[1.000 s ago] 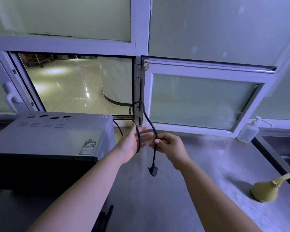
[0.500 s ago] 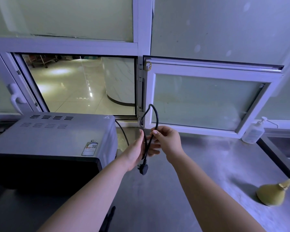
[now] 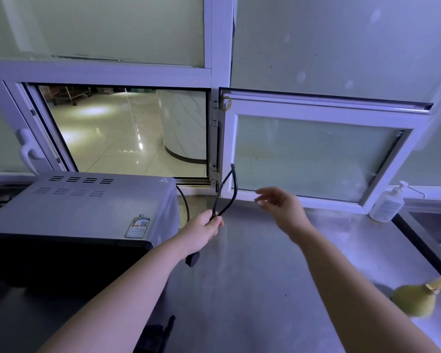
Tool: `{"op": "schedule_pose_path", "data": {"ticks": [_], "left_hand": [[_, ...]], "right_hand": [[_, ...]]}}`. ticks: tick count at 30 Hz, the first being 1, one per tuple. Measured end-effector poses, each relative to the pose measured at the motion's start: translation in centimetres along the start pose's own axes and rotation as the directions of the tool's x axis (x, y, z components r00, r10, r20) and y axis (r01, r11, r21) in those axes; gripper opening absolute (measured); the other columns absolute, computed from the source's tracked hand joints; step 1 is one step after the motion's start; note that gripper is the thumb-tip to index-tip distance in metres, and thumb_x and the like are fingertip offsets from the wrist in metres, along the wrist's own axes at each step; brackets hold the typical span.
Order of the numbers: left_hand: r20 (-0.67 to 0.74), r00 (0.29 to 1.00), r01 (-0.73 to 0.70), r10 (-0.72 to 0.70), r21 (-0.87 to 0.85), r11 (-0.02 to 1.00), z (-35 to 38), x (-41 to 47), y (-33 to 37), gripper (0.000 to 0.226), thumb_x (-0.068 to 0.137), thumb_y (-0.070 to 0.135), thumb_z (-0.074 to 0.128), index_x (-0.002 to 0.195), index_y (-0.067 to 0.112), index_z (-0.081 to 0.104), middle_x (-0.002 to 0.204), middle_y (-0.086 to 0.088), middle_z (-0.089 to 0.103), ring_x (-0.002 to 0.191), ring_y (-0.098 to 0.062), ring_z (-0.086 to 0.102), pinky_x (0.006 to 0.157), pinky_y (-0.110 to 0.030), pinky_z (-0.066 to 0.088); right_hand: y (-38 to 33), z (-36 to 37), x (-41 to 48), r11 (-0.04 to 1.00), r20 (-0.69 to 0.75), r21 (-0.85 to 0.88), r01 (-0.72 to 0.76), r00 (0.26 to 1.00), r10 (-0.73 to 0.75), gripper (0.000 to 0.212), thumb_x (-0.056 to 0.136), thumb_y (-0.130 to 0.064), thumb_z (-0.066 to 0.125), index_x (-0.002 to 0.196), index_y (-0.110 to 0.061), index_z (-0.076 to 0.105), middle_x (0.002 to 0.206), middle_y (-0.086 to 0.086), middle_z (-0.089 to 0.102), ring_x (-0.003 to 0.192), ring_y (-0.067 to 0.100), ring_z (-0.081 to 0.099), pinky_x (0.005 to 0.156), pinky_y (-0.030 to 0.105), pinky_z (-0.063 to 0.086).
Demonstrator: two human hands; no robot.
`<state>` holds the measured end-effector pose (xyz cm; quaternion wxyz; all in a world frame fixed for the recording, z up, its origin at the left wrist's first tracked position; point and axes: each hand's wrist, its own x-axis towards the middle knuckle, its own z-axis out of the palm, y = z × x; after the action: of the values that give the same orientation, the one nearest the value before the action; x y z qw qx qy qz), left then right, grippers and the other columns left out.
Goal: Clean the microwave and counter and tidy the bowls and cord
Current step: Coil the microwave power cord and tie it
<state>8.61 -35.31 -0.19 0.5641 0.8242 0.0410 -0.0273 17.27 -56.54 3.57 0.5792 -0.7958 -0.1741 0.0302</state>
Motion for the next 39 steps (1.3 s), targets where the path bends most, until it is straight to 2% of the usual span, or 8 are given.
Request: {"op": "schedule_pose_path", "data": {"ticks": [6,11,17,21,25,31,35,39], "left_hand": [[0.118,0.992,0.055,-0.047,-0.06,0.997,-0.8,-0.5,0.3,0.024,0.101,0.03,0.048,0.085,0.014,0.042,0.059,0.007,0.032,0.053,-0.012,0.024,0.052,-0.022,0.022],[0.144,0.986,0.101,-0.082,-0.134,0.986,-2.3,-0.5,0.0,0.04,0.091,0.05,0.051,0.084,0.014,0.037,0.062,0.002,0.023,0.053,-0.013,0.018,0.052,-0.026,0.014],[0.05,0.998,0.002,-0.031,0.493,0.87,-1.8,0.1,-0.4,0.045,0.094,0.059,0.042,0.075,0.018,0.048,0.067,0.001,0.049,0.06,-0.017,0.043,0.058,-0.03,0.03],[0.034,0.999,-0.033,0.011,0.766,0.642,-0.3,-0.3,0.4,0.028,0.1,0.049,0.039,0.088,0.027,0.053,0.076,0.004,0.054,0.073,-0.02,0.054,0.059,-0.031,0.037],[0.008,0.981,-0.094,0.196,0.894,0.438,0.9,-0.4,-0.6,0.023,0.1,0.042,0.042,0.086,0.025,0.049,0.075,0.0,0.054,0.074,-0.027,0.054,0.057,-0.032,0.037],[0.084,0.856,-0.264,0.511,0.919,0.291,1.7,-0.1,-3.2,0.036,0.09,0.036,0.052,0.065,0.02,0.033,0.05,0.003,0.031,0.043,-0.024,0.037,0.041,-0.027,0.037],[0.142,0.762,-0.311,0.632,0.936,0.165,2.1,0.0,-4.0,0.045,0.093,0.049,0.038,0.065,0.017,0.052,0.051,0.002,0.042,0.044,-0.022,0.044,0.046,-0.026,0.035],[0.101,0.717,-0.295,0.69,0.941,0.169,2.1,-0.2,-4.6,0.054,0.099,0.052,0.031,0.065,0.017,0.054,0.055,0.003,0.043,0.05,-0.021,0.047,0.05,-0.028,0.042]], "right_hand": [[-1.8,-3.1,1.7,0.937,0.15,-0.283,0.203,0.975,-0.165,0.052,0.079,-0.009,0.075,0.11,-0.046,0.055,0.113,-0.008,0.064,0.093,0.014,0.062,0.082,0.029,0.053],[-3.3,-3.6,1.8,0.983,0.289,-0.054,0.174,0.945,-0.152,0.038,0.079,-0.042,0.075,0.114,-0.04,0.06,0.123,-0.017,0.062,0.112,0.005,0.058,0.098,0.033,0.049],[-5.8,-2.6,1.1,0.955,0.406,-0.113,0.274,0.89,-0.208,0.059,0.069,-0.057,0.072,0.123,-0.038,0.056,0.129,-0.018,0.057,0.123,0.0,0.049,0.105,0.029,0.04],[-5.9,-0.4,0.3,0.67,0.591,-0.574,0.471,0.805,-0.059,0.083,0.068,-0.05,0.082,0.14,-0.032,0.045,0.144,-0.009,0.044,0.134,0.01,0.036,0.111,0.024,0.026],[-1.8,1.8,-0.3,0.341,0.652,-0.717,0.608,0.758,0.022,0.105,0.068,-0.069,0.07,0.152,-0.029,0.021,0.157,-0.006,0.027,0.146,0.015,0.016,0.12,0.038,0.006],[2.6,2.5,-1.8,0.244,0.609,-0.784,0.571,0.785,0.119,0.111,0.076,-0.062,0.067,0.152,-0.033,-0.008,0.162,-0.004,-0.002,0.149,0.02,-0.008,0.117,0.057,-0.004],[3.7,2.9,-2.4,0.232,0.662,-0.741,0.63,0.742,0.102,0.101,0.079,-0.056,0.067,0.153,-0.023,0.007,0.162,-0.009,0.0,0.146,0.019,-0.019,0.115,0.059,-0.012],[4.2,2.6,-2.4,0.281,0.665,-0.701,0.655,0.744,-0.074,0.051,0.087,-0.048,0.06,0.129,-0.023,0.044,0.145,-0.005,0.045,0.149,0.014,0.008,0.118,0.052,-0.009]]}}
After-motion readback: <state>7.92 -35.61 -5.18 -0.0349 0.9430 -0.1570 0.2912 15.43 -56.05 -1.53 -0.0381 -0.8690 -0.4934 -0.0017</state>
